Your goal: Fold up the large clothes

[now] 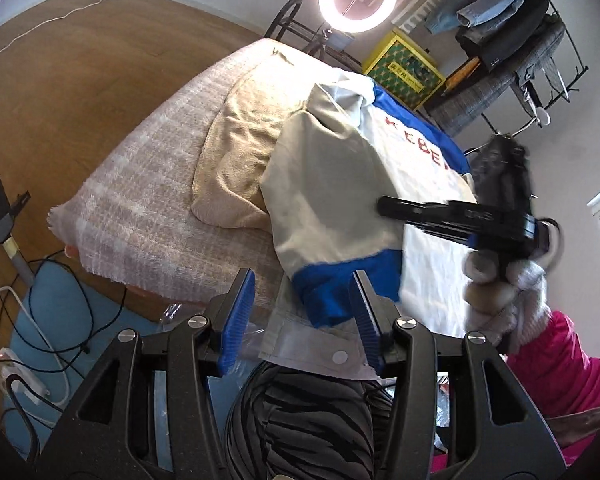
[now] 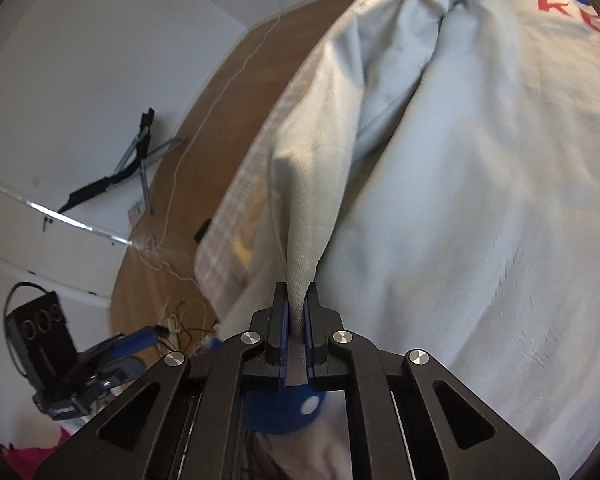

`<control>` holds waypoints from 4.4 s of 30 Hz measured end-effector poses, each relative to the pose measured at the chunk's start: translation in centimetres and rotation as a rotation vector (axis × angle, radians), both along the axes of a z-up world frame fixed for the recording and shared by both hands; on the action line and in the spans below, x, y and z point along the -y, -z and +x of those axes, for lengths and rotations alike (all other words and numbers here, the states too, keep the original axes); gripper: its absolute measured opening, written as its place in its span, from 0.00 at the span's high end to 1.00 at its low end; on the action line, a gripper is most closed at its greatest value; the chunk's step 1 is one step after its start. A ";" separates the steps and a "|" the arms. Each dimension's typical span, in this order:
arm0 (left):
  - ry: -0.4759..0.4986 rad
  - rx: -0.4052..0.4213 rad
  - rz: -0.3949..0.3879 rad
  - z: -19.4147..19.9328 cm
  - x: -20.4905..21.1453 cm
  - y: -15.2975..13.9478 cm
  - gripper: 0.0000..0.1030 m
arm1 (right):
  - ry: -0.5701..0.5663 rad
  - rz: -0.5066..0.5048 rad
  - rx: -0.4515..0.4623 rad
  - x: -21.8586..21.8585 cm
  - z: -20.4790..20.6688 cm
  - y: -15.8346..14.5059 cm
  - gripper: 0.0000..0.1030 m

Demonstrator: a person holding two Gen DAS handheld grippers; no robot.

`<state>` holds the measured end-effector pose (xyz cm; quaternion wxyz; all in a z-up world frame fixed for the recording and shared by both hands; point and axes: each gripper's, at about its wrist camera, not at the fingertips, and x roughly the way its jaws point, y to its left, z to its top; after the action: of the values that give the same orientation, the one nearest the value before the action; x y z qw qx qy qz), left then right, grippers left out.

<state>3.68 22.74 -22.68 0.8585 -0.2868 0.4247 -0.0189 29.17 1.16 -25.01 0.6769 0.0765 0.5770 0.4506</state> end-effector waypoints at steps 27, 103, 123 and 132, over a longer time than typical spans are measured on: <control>0.101 -0.108 -0.110 1.5 2.8 5.3 0.50 | 0.004 -0.041 -0.020 8.8 -6.7 -1.4 0.65; 0.046 -0.198 0.110 1.5 5.8 5.9 0.96 | -0.048 -0.536 0.600 -13.0 20.7 0.0 0.94; -0.020 -0.008 -0.024 -2.9 1.4 -0.6 0.64 | 0.106 -0.026 0.442 9.2 1.8 -17.2 0.50; -0.015 -0.112 -0.158 -1.8 2.1 3.7 0.64 | 0.014 -0.057 0.023 8.8 -9.8 -3.0 0.50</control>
<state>1.93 20.67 -26.38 0.8083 -0.3573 0.4670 -0.0300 19.40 -7.63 -22.05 0.6886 0.0563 0.5811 0.4300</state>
